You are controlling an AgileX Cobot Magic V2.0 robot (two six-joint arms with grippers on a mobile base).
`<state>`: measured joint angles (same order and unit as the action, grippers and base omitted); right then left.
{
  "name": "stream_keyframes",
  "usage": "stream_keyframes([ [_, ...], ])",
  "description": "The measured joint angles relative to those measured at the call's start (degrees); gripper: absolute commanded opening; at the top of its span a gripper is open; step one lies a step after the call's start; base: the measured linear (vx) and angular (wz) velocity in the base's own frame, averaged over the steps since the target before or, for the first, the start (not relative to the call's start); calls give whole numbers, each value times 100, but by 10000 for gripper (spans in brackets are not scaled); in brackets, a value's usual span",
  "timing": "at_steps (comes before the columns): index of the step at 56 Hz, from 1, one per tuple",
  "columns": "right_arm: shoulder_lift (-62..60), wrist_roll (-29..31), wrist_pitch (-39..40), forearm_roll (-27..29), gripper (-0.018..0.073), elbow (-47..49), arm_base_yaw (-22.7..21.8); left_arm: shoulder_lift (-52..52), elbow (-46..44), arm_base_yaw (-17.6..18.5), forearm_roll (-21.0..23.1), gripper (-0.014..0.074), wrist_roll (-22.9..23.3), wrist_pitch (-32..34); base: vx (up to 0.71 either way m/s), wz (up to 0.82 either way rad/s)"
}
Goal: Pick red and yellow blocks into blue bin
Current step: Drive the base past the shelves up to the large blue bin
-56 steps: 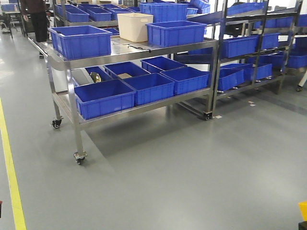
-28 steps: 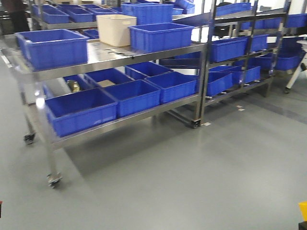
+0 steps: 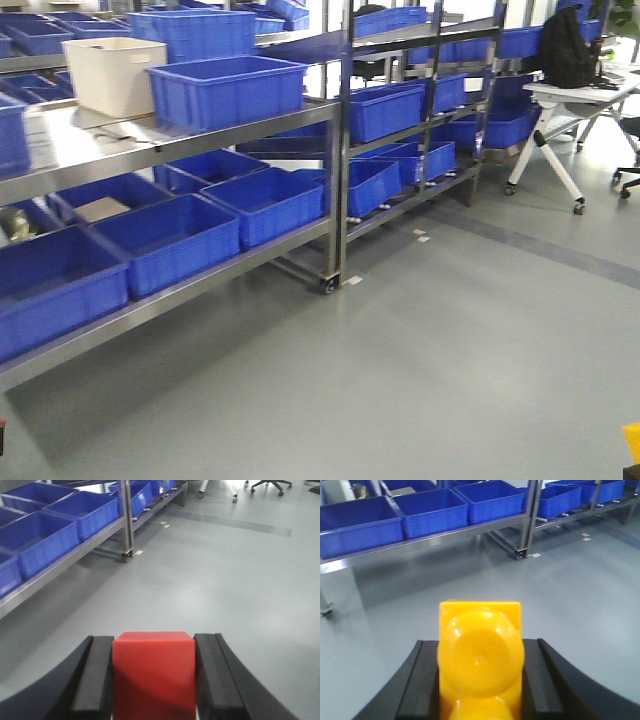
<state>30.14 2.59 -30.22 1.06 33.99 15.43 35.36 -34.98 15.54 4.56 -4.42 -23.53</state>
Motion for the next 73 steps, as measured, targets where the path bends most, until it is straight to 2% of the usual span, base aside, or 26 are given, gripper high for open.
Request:
stream_keyframes([
  [73, 0, 0, -101, 0, -10, 0, 0, 0, 0, 0, 0, 2, 0, 0, 61, -27],
])
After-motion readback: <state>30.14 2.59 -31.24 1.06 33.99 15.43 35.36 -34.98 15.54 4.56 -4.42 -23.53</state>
